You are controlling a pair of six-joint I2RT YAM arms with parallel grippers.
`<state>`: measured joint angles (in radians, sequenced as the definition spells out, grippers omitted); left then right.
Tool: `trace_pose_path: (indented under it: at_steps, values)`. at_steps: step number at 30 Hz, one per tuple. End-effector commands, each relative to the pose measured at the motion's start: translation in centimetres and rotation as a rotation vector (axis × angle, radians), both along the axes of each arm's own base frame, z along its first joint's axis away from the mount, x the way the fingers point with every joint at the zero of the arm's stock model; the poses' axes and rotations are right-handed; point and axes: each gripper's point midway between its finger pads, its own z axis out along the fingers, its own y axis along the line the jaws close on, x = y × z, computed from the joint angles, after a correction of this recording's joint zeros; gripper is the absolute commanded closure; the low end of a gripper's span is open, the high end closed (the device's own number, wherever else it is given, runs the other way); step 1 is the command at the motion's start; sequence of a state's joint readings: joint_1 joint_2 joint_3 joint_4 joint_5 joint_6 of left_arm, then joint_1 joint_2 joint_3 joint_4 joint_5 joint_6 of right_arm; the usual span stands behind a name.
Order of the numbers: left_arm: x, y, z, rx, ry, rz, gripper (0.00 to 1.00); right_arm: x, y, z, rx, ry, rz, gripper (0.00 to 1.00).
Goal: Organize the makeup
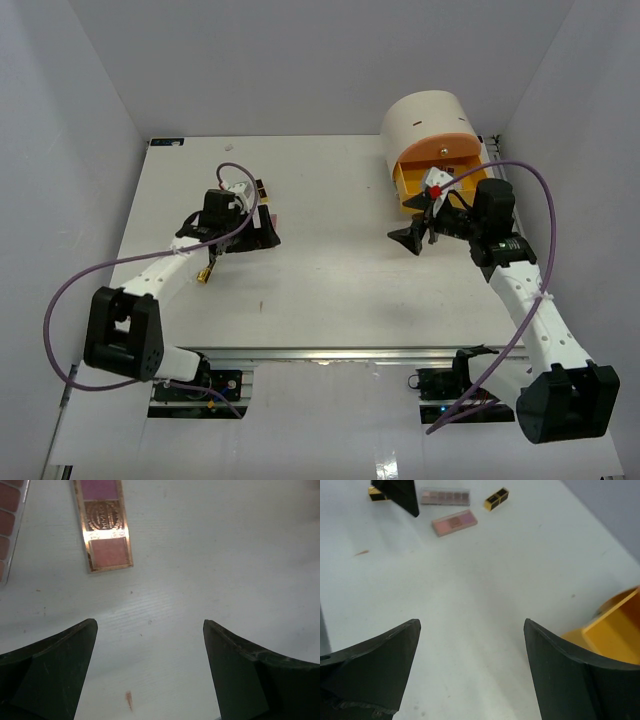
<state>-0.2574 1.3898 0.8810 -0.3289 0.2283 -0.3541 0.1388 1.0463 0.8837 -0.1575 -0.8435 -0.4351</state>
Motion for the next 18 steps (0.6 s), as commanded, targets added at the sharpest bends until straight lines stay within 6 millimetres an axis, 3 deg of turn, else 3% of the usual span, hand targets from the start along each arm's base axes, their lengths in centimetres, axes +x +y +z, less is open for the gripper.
trace_pose_path:
  at_steps: [1, 4, 10, 18]
  values:
    - [2.2, 0.6, 0.3, 0.079, 0.02, 0.071, 0.02, -2.7, -0.5, -0.4, 0.164, 0.077, 0.132, 0.1]
    - [3.2, 0.1, -1.4, 0.125, 0.064, 0.073, 0.02, -2.4, -2.0, -0.6, 0.174, 0.074, 0.08, 0.1]
    - [6.6, 0.4, -3.5, 0.209, 0.094, 0.127, 0.02, -2.2, -2.6, 0.4, 0.167, 0.04, 0.015, 0.1]
    - [9.6, 1.0, -5.2, 0.328, 0.106, 0.172, 0.02, -2.0, -2.9, 0.7, 0.169, 0.042, -0.023, 0.1]
